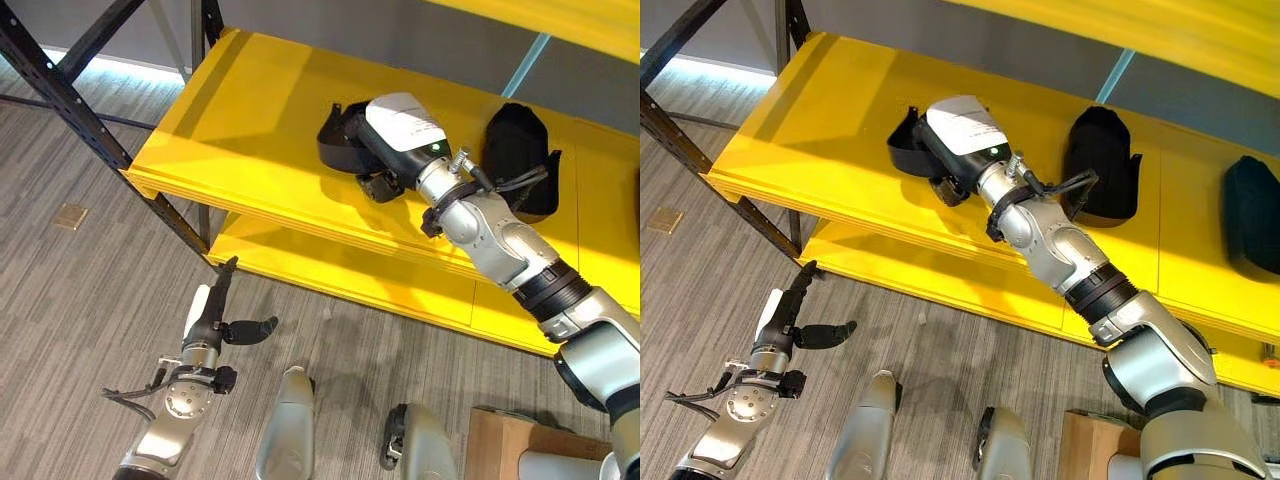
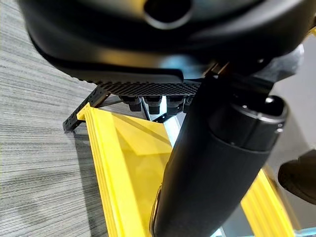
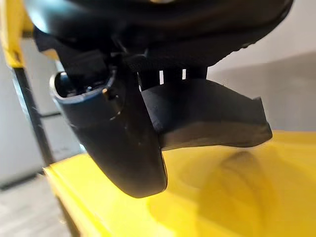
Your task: Move parts from the plastic box to the shelf.
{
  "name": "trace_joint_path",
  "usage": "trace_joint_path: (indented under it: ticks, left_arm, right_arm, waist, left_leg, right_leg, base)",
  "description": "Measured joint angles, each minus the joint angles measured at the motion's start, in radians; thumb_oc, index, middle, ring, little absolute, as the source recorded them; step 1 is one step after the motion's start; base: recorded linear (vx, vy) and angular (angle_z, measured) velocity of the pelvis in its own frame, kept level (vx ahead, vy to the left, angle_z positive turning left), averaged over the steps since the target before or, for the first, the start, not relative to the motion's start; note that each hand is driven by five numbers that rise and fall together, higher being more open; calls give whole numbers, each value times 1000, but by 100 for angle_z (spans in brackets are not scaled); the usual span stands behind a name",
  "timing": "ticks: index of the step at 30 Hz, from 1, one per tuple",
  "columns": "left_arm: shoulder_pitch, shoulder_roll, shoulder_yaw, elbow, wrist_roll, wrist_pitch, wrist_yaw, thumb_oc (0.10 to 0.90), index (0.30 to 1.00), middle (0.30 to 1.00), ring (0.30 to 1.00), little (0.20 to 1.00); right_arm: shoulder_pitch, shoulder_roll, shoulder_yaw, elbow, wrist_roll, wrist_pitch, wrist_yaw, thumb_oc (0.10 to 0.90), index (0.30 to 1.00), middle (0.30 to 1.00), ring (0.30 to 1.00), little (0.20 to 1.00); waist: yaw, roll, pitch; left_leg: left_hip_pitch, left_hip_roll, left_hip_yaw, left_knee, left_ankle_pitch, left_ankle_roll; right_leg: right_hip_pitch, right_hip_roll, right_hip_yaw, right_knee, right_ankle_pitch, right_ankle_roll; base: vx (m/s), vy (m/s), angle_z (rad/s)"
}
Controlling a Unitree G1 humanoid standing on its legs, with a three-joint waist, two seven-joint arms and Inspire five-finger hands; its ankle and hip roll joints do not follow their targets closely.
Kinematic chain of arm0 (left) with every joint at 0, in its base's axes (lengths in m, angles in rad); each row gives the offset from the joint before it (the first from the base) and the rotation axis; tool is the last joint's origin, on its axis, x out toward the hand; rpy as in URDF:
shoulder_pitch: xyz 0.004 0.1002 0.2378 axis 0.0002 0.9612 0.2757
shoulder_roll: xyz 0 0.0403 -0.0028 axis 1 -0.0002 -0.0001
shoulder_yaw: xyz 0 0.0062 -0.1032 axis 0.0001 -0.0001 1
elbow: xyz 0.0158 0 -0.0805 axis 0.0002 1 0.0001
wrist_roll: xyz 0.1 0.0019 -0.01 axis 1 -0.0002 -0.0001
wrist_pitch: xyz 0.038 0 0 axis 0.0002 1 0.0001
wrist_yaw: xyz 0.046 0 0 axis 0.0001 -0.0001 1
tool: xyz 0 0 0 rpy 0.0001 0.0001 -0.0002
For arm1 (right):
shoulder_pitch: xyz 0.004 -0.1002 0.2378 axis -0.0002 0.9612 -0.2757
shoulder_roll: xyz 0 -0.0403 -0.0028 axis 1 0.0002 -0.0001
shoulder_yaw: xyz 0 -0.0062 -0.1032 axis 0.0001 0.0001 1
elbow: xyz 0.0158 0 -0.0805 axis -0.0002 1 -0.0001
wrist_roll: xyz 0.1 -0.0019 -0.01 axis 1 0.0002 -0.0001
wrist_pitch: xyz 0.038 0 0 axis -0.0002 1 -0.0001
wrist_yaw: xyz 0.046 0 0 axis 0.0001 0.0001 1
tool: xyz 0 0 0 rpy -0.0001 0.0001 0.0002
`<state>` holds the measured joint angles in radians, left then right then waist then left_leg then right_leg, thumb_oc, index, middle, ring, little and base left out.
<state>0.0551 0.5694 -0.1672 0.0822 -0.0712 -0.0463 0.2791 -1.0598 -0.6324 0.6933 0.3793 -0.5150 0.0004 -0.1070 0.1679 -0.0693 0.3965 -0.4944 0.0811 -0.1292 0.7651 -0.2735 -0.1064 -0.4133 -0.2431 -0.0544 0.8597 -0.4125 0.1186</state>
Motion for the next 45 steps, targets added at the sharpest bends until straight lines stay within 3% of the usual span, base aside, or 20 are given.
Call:
trace_joint_path:
  ticks: [4,22,45]
  left_arm:
    - [-3,0,-5,-3,0,-1,0,900,1000,1000,1000,1000]
    - [-9,0,-7,-4,0,-6,24,900,1000,1000,1000,1000]
    - [-21,-2,-7,-5,-2,-26,38,900,1000,1000,1000,1000]
  right_arm:
    - [0,-2,1,42,-15,29,-1,400,300,300,300,300]
    - [-22,-9,1,62,-36,30,-39,400,300,300,300,300]
    - [-48,-27,2,54,-41,25,-43,400,300,300,300,300]
  waist:
    - [-3,1,0]
    - [-1,38,22]
    - [5,40,23]
  left_leg:
    - [-2,1,0,-1,1,-2]
    - [-26,-3,-3,-1,6,-9]
    - [-52,-15,-21,-5,10,-15]
  right_leg:
    - [-6,1,3,9,-4,-6]
    - [-35,-3,5,21,-7,-8]
    - [-55,-13,-12,32,-17,-6]
  base:
    - [0,0,0]
    - [1,-2,0]
    - [0,-1,2]
